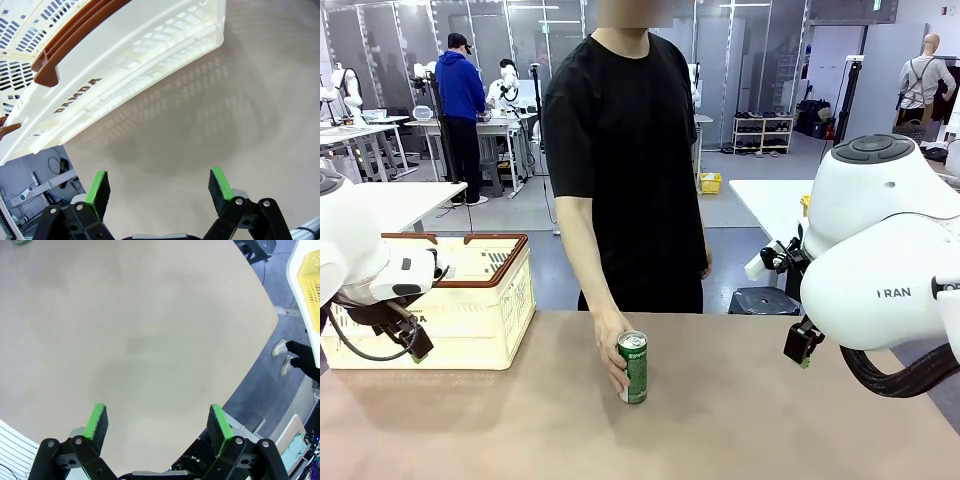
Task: Place the drinks into the Shopping basket.
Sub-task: Pick up one drink and place it into the Shopping basket.
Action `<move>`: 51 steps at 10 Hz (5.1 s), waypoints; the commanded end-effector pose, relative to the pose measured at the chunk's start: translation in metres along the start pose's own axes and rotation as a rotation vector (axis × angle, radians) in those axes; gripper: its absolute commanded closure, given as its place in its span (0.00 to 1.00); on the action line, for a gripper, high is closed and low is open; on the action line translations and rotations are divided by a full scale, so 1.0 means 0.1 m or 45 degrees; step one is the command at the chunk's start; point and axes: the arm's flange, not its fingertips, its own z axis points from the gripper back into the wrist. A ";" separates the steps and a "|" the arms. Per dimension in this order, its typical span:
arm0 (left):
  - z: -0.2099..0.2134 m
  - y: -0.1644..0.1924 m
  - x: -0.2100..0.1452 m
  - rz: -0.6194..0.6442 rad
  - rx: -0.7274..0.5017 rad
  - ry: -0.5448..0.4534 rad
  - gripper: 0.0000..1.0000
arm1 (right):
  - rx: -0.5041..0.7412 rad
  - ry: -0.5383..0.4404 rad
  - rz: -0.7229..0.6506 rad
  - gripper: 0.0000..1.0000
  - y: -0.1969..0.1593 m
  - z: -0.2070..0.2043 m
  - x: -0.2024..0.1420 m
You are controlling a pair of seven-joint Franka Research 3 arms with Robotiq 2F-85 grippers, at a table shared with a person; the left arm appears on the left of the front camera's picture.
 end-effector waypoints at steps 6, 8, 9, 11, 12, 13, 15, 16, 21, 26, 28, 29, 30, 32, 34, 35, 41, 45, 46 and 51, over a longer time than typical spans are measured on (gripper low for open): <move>0.16 -0.26 0.23 -0.135 -0.125 -0.066 0.00 | 0.004 0.001 0.011 0.00 0.00 0.00 0.00; 0.40 -0.54 0.52 -0.206 -0.190 -0.113 0.00 | 0.004 0.001 0.011 0.00 0.00 0.00 0.00; 0.51 -0.71 0.68 -0.260 -0.263 -0.133 0.00 | 0.004 0.001 0.011 0.00 0.00 0.00 0.00; 0.66 -1.07 1.02 -0.381 -0.320 -0.186 0.00 | 0.004 0.001 0.011 0.00 0.00 0.00 0.00; 0.75 -1.21 1.14 -0.428 -0.360 -0.176 0.00 | 0.004 0.001 0.011 0.00 0.00 0.00 0.00; 0.82 -1.30 1.23 -0.455 -0.392 -0.188 0.00 | 0.004 0.001 0.011 0.00 0.00 0.00 0.00; 0.91 -1.47 1.47 -0.532 -0.428 -0.252 0.00 | 0.004 0.001 0.011 0.00 0.00 0.00 0.00; 0.91 -1.57 1.58 -0.566 -0.449 -0.238 0.00 | 0.004 0.001 0.011 0.00 0.00 0.00 0.00; 0.92 -1.58 1.45 -0.509 -0.398 -0.271 0.00 | 0.004 0.001 0.011 0.00 0.00 0.00 0.00; 0.82 -1.84 1.91 -0.708 -0.506 -0.354 0.00 | 0.004 0.001 0.011 0.00 0.00 0.00 0.00; 0.78 -2.02 2.19 -0.769 -0.547 -0.342 0.00 | 0.004 0.001 0.011 0.00 0.00 0.00 0.00; 0.74 -2.11 2.33 -0.774 -0.548 -0.331 0.00 | 0.004 0.001 0.011 0.00 0.00 0.00 0.00; 0.67 -2.20 2.47 -0.800 -0.536 -0.311 0.00 | 0.004 0.001 0.011 0.00 0.00 0.00 0.00; 0.56 -2.34 2.67 -0.842 -0.537 -0.218 0.00 | 0.004 0.001 0.011 0.00 0.00 0.00 0.00; 0.50 -2.41 2.71 -0.852 -0.525 -0.145 0.00 | 0.004 0.001 0.011 0.00 0.00 0.00 0.00; 0.45 -2.43 2.73 -0.856 -0.537 -0.143 0.00 | 0.004 0.001 0.011 0.00 0.00 0.00 0.00; 0.16 -2.55 2.76 -0.868 -0.527 -0.003 0.00 | 0.004 0.001 0.011 0.00 0.00 0.00 0.00; -0.04 -2.66 2.76 -0.879 -0.557 0.050 0.00 | 0.004 0.001 0.011 0.00 0.00 0.00 0.00; -0.07 -2.67 2.76 -0.873 -0.552 0.066 0.00 | 0.004 0.001 0.011 0.00 0.00 0.00 0.00; -0.14 -2.74 2.69 -0.879 -0.551 0.114 0.00 | 0.004 0.001 0.011 0.00 0.00 0.00 0.00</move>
